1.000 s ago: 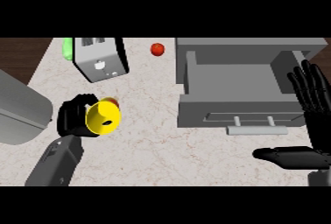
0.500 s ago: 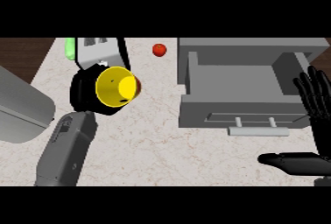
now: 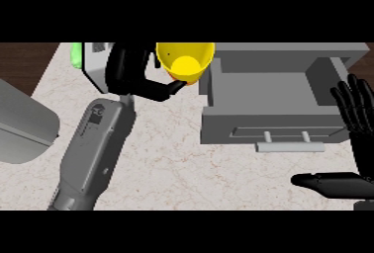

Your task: Pick up the cup, place it into the drawer and close the drawer

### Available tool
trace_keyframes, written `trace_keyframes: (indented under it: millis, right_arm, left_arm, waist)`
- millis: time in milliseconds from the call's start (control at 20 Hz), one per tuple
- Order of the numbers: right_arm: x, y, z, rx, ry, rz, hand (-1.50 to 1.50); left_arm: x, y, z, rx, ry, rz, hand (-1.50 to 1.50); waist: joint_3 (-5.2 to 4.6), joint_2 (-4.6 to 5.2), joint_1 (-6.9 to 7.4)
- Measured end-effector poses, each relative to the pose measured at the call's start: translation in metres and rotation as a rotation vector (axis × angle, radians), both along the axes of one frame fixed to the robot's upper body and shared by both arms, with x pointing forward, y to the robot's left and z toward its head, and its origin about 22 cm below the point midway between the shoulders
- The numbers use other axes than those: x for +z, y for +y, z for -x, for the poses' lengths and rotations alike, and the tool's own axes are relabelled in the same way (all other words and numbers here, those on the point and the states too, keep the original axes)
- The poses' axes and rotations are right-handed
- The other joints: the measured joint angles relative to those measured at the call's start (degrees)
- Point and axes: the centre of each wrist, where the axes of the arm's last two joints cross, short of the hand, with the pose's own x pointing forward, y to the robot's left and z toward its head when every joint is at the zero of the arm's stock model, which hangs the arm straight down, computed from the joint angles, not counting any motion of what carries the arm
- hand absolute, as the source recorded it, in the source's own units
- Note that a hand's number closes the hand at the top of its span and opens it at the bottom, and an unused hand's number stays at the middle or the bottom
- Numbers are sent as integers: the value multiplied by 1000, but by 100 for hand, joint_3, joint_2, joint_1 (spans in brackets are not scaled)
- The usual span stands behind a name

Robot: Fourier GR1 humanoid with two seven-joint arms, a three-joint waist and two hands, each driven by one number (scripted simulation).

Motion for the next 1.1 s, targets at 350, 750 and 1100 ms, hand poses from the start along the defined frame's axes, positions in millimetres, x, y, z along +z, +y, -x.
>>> trace_keyframes:
  millis: [350, 750, 1100]
  right_arm:
    - [3, -4, -3, 6, -5, 2, -150]
    - [2, -6, -10, 20, -3, 0, -150]
    - [1, -5, -13, 26, -8, 4, -150]
  left_arm:
    - [42, -54, -14, 19, 22, -67, 150]
    - [65, -91, -32, 21, 124, -91, 150]
    - [48, -107, -34, 38, 187, -142, 150]
  waist:
    - [-1, 23, -73]
    - [1, 50, -159]
    - [0, 63, -231]
